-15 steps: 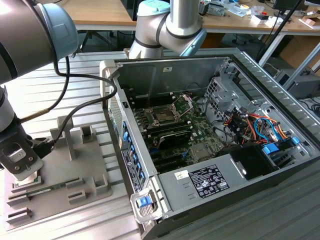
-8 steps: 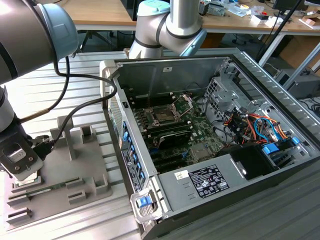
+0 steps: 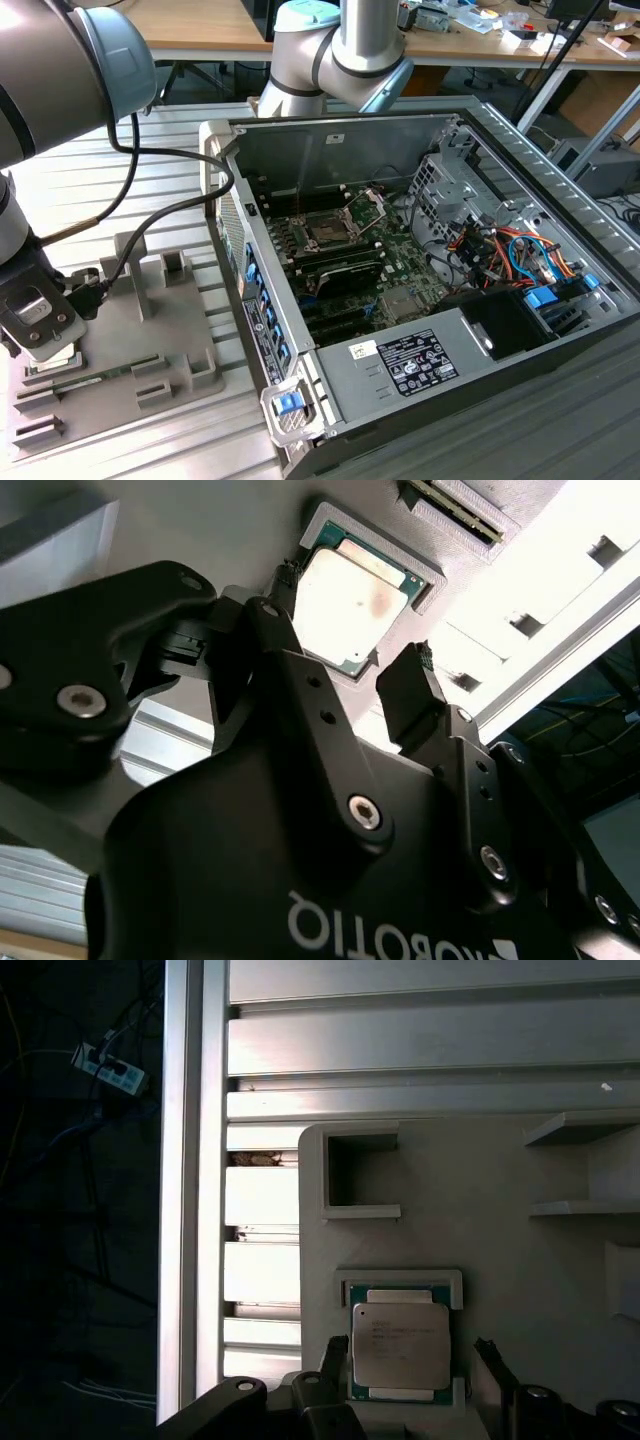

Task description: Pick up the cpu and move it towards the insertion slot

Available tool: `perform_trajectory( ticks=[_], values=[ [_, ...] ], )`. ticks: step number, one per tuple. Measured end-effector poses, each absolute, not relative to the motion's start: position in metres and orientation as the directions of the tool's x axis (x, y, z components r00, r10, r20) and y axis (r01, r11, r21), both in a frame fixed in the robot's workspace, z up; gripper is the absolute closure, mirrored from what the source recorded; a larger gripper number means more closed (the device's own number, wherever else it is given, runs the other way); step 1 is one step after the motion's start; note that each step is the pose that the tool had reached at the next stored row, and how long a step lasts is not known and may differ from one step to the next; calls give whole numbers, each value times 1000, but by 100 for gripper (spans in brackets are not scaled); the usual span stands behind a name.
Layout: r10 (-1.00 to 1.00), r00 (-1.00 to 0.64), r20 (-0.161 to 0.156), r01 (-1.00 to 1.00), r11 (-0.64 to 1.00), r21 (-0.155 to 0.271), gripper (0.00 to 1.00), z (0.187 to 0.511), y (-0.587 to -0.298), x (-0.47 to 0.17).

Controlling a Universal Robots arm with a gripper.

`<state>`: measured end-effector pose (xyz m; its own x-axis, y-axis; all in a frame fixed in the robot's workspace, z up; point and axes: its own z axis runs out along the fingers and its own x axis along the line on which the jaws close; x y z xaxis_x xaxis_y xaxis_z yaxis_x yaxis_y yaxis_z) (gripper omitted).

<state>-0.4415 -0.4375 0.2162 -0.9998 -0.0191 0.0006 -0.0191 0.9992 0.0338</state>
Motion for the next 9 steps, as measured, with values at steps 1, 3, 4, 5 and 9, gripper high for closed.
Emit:
perform_trajectory(
  ticks=[1, 3, 4, 5, 9],
  values=[
    [-19, -1000, 1, -19, 999, 34, 40, 216, -438, -442],
    [-19, -1000, 1, -19, 999, 34, 40, 216, -438, -442],
    [-19, -1000, 1, -19, 999, 34, 40, 216, -438, -442],
    [-19, -1000, 1, -19, 999, 34, 40, 216, -438, -442],
    [-19, -1000, 1, -19, 999, 34, 33, 216, -438, -442]
  ],
)
